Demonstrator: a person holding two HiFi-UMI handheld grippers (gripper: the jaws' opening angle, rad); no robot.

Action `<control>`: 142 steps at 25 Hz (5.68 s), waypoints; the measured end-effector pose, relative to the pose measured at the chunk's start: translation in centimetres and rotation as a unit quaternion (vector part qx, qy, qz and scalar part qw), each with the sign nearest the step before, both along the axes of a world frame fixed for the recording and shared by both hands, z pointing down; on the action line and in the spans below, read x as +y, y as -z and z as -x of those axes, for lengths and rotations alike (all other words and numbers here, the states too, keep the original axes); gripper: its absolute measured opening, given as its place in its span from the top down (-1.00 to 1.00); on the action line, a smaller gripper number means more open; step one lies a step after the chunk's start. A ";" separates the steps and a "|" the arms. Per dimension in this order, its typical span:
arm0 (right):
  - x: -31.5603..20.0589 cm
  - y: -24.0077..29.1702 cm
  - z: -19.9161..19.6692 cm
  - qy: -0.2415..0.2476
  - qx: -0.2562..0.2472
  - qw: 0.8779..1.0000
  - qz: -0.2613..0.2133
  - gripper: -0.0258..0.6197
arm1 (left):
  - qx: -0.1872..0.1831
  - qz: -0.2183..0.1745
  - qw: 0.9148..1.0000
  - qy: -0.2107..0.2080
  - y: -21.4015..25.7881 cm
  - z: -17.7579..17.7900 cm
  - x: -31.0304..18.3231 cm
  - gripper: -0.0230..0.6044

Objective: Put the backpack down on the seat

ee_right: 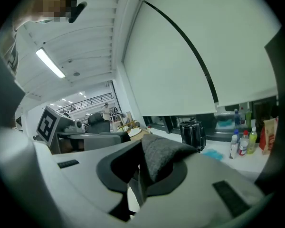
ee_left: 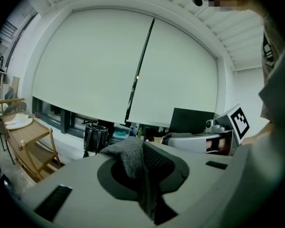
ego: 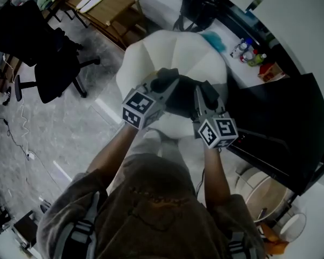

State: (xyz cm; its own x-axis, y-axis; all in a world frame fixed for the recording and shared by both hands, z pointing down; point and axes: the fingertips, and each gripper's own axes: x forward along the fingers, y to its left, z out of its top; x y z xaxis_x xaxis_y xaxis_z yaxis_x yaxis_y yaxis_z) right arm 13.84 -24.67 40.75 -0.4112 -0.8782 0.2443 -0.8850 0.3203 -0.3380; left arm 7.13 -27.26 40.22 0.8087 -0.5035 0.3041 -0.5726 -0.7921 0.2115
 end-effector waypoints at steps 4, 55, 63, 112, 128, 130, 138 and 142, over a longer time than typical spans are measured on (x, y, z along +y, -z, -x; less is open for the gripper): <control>-1.3 -1.8 0.1 -0.006 0.001 1.000 0.008 0.83 | -0.002 0.009 1.000 -0.012 -1.7 0.0 -1.8 0.82; -12.7 -17.7 -3.0 -0.102 -0.001 0.994 0.038 0.82 | -0.014 0.016 0.998 -0.057 -16.8 -3.7 -13.2 0.82; -14.0 -20.2 -3.1 -0.108 0.001 0.994 0.024 0.82 | -0.016 0.004 0.998 -0.055 -19.9 -4.3 -13.3 0.82; -10.5 -29.0 -4.5 -0.186 0.017 0.977 0.107 -0.31 | -0.081 0.046 0.993 0.074 -28.0 -2.0 -12.9 -0.56; -6.9 -22.7 -2.0 -0.129 -0.007 0.986 0.105 0.92 | -0.082 0.093 0.990 0.062 -22.3 -3.4 -6.9 0.93; -6.7 -21.4 -1.9 -0.124 -0.013 0.986 0.108 0.92 | -0.086 0.102 0.988 0.073 -21.2 -3.2 -6.6 0.93; -4.8 -14.8 -1.6 -0.114 -0.034 0.984 0.130 0.92 | -0.100 0.120 0.983 0.097 -13.8 -1.9 -4.4 0.93; -2.8 -11.5 -0.1 -0.085 -0.032 0.986 0.137 0.92 | -0.094 0.127 0.983 0.093 -9.8 -1.5 -2.6 0.93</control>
State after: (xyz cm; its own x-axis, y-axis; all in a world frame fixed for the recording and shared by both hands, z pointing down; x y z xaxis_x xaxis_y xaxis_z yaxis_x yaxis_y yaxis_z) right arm 13.97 -27.49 52.27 -0.2864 -0.8407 0.4596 -0.8918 0.0585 -0.4487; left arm 8.64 -29.89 50.06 0.6271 -0.5266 0.5739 -0.7509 -0.6046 0.2657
